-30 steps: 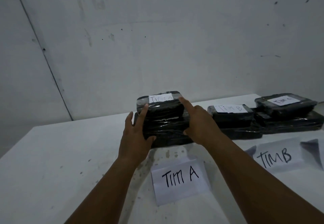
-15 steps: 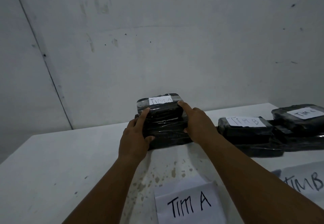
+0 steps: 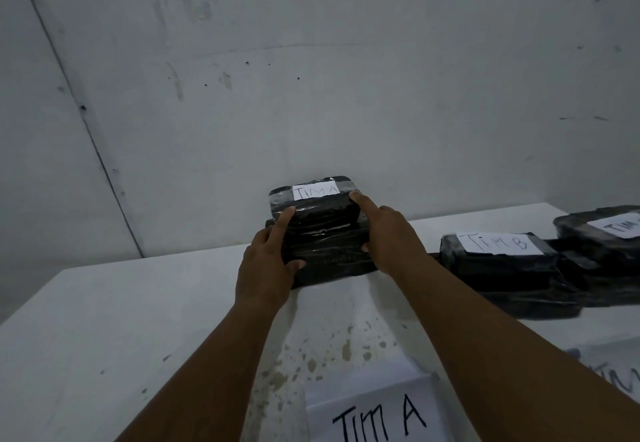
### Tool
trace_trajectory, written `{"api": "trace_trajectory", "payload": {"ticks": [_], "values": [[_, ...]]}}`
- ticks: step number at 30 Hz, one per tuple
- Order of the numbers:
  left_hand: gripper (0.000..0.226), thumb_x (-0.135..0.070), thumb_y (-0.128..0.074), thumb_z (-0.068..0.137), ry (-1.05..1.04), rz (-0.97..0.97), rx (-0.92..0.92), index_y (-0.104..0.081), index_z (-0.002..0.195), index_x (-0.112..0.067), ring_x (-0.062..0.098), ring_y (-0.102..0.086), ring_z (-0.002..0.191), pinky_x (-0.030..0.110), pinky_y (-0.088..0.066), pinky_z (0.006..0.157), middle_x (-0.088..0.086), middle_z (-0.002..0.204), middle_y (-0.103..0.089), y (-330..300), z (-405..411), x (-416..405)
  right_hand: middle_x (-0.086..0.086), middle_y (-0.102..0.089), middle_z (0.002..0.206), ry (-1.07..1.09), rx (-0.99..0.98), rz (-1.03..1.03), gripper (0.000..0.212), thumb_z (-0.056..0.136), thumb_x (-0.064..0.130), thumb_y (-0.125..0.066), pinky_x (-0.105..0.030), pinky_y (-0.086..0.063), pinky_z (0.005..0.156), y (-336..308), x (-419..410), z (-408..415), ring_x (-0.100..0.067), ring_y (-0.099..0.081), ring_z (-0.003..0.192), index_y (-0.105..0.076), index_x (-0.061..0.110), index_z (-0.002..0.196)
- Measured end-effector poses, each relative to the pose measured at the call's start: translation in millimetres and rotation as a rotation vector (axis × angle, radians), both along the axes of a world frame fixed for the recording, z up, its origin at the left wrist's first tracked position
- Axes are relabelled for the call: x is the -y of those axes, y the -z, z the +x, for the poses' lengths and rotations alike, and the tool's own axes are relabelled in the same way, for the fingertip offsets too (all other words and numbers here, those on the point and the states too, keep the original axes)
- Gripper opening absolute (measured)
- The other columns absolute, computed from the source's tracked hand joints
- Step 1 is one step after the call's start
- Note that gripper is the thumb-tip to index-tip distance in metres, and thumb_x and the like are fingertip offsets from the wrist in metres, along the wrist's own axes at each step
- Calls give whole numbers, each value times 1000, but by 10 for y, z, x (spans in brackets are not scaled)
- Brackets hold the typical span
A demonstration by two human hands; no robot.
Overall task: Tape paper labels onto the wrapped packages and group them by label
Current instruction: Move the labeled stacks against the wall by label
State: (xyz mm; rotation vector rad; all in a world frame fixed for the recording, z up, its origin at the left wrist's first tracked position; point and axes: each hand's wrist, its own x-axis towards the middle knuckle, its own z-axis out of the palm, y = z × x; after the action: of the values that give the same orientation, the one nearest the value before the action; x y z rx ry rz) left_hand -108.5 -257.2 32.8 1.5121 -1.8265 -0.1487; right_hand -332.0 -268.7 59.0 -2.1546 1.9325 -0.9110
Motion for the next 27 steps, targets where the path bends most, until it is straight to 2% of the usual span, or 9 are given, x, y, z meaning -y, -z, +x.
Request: {"api": "trace_trajectory", "payload": {"ticks": [5, 9, 15, 17, 19, 21, 24, 25, 27], "values": [[101, -19, -80, 83, 6, 0, 14, -18, 156, -49, 29, -54, 126, 46, -49, 102, 9, 142, -52, -11, 25, 41, -4, -52, 109, -8, 129, 25, 75, 94, 9, -62, -35, -43, 87, -1, 41, 13, -29, -57, 109, -30, 39, 156], [103, -20, -81, 83, 23, 16, 18, -16, 156, -51, 29, -54, 126, 43, -48, 101, 8, 140, -53, -33, 54, 79, -14, -53, 122, -6, 12, 23, 96, 86, 0, -65, -40, -47, 94, -17, 21, 43, -33, -56, 111, -19, 41, 159], [121, -32, -85, 79, 129, -29, 24, 5, 159, -47, 26, -51, 132, 39, -45, 104, 6, 149, -49, -33, 107, 24, -17, -53, 123, -36, -55, 38, 108, 86, 0, -68, -42, -48, 91, -62, -48, 40, -36, -57, 110, -2, 38, 162], [122, -37, -85, 77, 109, -71, -11, 4, 161, -41, 26, -47, 136, 39, -42, 106, 7, 152, -46, -15, 104, -62, -16, -51, 125, -25, -58, 32, 110, 88, 3, -68, -45, -49, 91, -77, -129, 29, -36, -54, 112, 5, 39, 162], [112, -41, -83, 79, 20, -74, -56, -7, 162, -34, 29, -43, 137, 44, -40, 108, 10, 150, -45, -12, 78, -188, -15, -49, 128, 3, -33, 24, 109, 89, 6, -68, -46, -49, 92, -111, -249, 21, -35, -50, 115, 6, 37, 162], [84, -45, -78, 82, -12, -83, -79, -35, 152, -29, 29, -48, 129, 42, -42, 101, 8, 139, -53, -44, 66, -353, -14, -49, 132, 28, 3, 23, 102, 90, 14, -70, -46, -49, 95, -162, -416, 6, -34, -49, 120, -2, 32, 163], [30, -52, -72, 86, 67, -46, -140, -66, 103, -28, 14, -61, 98, 28, -45, 79, -7, 104, -67, -133, 72, -742, -11, -53, 135, 28, 67, 67, 76, 93, 27, -70, -36, -45, 97, -206, -823, -87, -29, -52, 124, -30, 25, 157], [28, -56, -70, 86, 104, 1, -180, -67, 92, -29, 8, -62, 90, 26, -45, 73, -12, 95, -69, -160, 79, -915, -9, -55, 136, 28, 100, 98, 69, 93, 31, -71, -34, -45, 99, -204, -999, -118, -27, -54, 125, -37, 24, 153], [36, -66, -63, 81, 143, 115, -230, -68, 88, -30, 5, -63, 82, 21, -44, 65, -13, 88, -69, -177, 94, -1282, -5, -57, 139, 43, 194, 167, 62, 92, 38, -72, -36, -47, 104, -151, -1361, -169, -21, -58, 122, -47, 25, 147]]}}
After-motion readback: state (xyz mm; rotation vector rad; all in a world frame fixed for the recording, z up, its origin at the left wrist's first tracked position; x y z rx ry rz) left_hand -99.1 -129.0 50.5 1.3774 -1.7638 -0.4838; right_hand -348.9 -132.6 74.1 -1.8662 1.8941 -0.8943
